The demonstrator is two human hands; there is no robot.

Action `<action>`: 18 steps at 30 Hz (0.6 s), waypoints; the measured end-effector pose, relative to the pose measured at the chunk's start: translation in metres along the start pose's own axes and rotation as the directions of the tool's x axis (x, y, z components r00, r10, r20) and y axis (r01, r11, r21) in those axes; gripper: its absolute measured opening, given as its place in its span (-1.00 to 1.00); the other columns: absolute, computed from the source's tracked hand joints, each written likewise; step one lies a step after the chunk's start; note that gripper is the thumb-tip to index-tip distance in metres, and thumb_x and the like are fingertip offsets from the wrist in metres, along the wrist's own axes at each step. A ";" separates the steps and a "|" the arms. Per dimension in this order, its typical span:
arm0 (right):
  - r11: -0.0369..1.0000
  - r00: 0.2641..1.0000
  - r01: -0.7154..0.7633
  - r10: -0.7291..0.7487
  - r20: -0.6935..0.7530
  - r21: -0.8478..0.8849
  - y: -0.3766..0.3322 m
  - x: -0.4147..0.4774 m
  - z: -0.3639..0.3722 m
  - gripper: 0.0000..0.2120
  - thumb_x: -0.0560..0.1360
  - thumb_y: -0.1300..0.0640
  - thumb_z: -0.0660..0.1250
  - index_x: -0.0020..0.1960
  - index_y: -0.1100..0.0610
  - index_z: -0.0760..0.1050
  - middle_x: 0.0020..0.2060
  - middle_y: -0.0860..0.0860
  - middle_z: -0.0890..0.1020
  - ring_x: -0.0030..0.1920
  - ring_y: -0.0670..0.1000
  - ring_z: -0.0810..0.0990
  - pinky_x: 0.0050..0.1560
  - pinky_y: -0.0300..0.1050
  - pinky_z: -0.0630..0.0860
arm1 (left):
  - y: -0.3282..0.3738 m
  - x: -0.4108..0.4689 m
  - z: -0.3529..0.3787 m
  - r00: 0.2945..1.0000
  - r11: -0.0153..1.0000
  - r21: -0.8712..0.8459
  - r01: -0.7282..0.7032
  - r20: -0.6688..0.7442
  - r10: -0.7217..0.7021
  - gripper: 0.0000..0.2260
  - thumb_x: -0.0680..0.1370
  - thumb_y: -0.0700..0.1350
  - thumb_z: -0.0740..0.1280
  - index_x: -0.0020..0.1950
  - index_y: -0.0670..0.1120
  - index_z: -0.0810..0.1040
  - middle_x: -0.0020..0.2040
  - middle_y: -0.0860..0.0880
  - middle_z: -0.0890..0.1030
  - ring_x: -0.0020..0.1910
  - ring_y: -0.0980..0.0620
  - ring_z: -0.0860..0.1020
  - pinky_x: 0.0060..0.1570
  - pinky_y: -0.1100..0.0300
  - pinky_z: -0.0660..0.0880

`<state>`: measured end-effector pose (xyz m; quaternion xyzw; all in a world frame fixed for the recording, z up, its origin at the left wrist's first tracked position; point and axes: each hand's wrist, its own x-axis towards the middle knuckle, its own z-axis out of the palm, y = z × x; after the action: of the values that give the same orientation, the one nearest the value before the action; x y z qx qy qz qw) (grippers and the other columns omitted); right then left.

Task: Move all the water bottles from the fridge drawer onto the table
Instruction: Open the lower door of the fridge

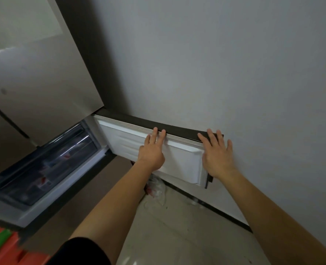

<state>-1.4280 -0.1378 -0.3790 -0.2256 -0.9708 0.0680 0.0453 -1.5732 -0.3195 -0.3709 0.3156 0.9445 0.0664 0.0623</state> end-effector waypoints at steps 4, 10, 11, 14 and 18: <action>0.991 0.989 -0.130 0.132 -0.068 0.028 -0.026 0.007 0.008 -0.33 0.55 0.02 0.21 0.60 0.08 0.08 0.60 0.16 0.03 0.58 0.30 -0.12 0.53 0.34 -0.11 | -0.028 -0.002 -0.004 0.991 0.990 0.076 -0.119 -0.054 0.123 -0.42 0.64 -0.08 0.14 0.60 0.06 -0.06 0.63 -0.06 -0.10 0.59 -0.16 -0.10 0.48 -0.18 0.13; 0.996 0.969 -0.074 0.062 -0.239 -0.044 -0.097 0.032 0.040 -0.35 0.54 -0.03 0.19 0.57 0.19 0.19 0.58 0.25 0.09 0.59 0.24 -0.05 0.48 0.46 -0.14 | -0.135 -0.048 -0.004 0.997 0.998 0.059 -0.003 -0.078 0.008 -0.47 0.68 0.13 -0.01 0.61 0.02 -0.04 0.62 -0.11 -0.09 0.59 -0.14 -0.12 0.51 -0.16 0.02; 0.998 0.970 -0.019 0.003 -0.244 -0.065 -0.113 0.037 0.047 -0.31 0.53 -0.03 0.24 0.57 0.21 0.19 0.58 0.27 0.09 0.59 0.25 -0.03 0.50 0.42 -0.13 | -0.157 -0.059 -0.003 0.996 0.997 0.064 0.033 -0.085 -0.027 -0.46 0.67 0.15 -0.01 0.61 0.02 -0.05 0.62 -0.11 -0.10 0.59 -0.13 -0.13 0.52 -0.16 0.01; 0.989 0.968 0.142 -0.148 -0.205 -0.044 -0.178 0.052 0.069 -0.26 0.48 -0.04 0.31 0.56 0.21 0.19 0.57 0.29 0.10 0.58 0.28 0.02 0.50 0.33 -0.15 | -0.221 -0.091 -0.002 0.979 0.978 0.079 0.193 -0.084 -0.186 -0.45 0.67 0.17 -0.02 0.61 0.03 -0.09 0.62 -0.11 -0.15 0.59 -0.14 -0.17 0.53 -0.18 -0.04; 0.950 0.961 0.277 -0.278 -0.014 0.147 -0.273 0.059 0.097 -0.28 0.57 -0.03 0.25 0.61 0.17 0.04 0.59 0.25 -0.01 0.59 0.24 -0.09 0.56 0.22 -0.10 | -0.292 -0.125 -0.002 0.927 0.927 0.054 0.370 -0.081 -0.365 -0.43 0.67 0.17 -0.01 0.62 0.02 -0.10 0.61 -0.12 -0.18 0.59 -0.14 -0.18 0.52 -0.18 -0.05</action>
<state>-1.6102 -0.3650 -0.4297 -0.0829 -0.9852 0.1334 0.0679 -1.6464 -0.6265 -0.4072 0.1324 0.9902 0.0322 0.0301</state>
